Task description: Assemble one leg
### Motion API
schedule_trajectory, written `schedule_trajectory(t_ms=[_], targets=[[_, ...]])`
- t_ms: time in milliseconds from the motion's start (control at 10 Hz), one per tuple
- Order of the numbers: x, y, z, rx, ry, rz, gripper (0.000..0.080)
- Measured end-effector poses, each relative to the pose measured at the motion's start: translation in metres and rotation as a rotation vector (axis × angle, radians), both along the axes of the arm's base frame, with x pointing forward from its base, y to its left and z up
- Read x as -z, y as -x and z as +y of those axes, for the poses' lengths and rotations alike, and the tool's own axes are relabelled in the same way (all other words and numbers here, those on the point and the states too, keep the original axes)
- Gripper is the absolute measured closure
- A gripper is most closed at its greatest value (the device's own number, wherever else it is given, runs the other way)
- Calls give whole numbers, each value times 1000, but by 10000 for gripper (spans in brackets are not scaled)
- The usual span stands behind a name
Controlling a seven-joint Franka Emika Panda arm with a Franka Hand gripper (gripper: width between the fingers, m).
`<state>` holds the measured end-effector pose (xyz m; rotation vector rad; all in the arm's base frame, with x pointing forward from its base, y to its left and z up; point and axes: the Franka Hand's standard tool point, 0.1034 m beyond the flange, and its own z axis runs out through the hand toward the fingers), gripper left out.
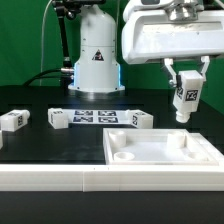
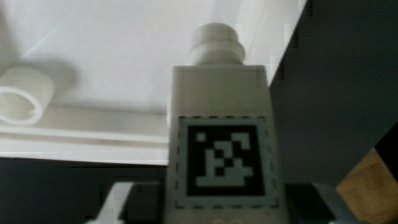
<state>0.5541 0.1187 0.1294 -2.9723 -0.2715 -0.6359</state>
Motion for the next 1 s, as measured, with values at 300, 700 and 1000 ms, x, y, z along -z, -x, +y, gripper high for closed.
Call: schedule_trajectory(t_ms=[300,700,1000], targets=[[2,2,-1,2,0,1,506],[8,-17,0,-14,4,-24,506],[12,-40,-5,-44,24,-127,506]])
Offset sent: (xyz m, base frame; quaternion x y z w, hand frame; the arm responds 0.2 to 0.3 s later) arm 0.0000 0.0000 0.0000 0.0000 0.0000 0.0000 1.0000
